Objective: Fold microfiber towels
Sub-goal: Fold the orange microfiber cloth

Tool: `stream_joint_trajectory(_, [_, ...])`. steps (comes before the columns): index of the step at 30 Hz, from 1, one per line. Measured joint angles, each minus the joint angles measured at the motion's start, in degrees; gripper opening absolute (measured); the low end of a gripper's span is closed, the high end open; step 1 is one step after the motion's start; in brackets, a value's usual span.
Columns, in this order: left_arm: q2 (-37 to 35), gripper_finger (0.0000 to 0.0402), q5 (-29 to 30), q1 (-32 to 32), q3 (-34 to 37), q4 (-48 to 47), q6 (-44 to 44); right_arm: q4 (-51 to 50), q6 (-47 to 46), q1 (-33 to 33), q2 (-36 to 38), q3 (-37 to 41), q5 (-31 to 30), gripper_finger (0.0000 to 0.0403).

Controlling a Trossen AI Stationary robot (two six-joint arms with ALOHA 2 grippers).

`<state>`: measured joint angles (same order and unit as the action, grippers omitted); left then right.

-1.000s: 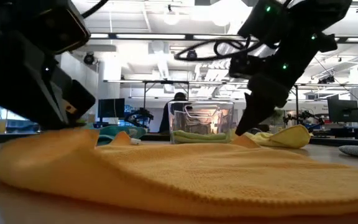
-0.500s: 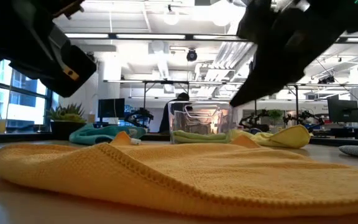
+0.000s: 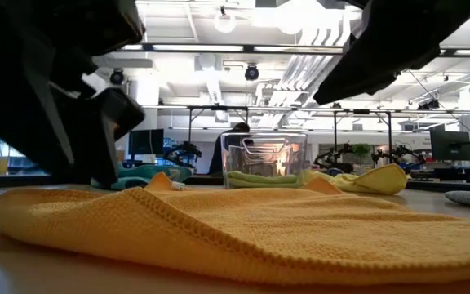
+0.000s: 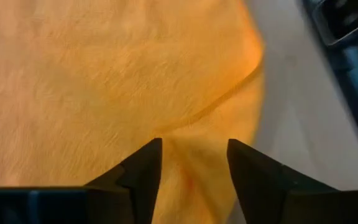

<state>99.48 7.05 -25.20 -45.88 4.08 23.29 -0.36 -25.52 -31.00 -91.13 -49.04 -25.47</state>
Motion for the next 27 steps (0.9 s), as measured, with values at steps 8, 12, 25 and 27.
stream_joint_trajectory(8, [1.55,0.0174,-2.81,0.49,-0.53,-0.92,3.95,-3.12,0.00,-0.63,-0.02,-0.02,0.03,0.0098])
stream_joint_trajectory(12, [2.01,0.0146,-3.29,0.42,-0.62,-0.42,4.63,-3.59,0.02,-0.68,-0.02,-0.02,0.49,0.0098])
stream_joint_trajectory(25, [1.90,0.0025,-5.53,0.42,-0.64,0.22,2.10,-8.60,-0.63,-0.58,-0.02,-0.02,0.34,0.0099])
stream_joint_trajectory(27, [1.20,0.0007,-5.20,0.15,-0.60,0.14,2.03,-10.04,-1.71,-0.55,-0.04,-0.02,-0.39,0.0101])
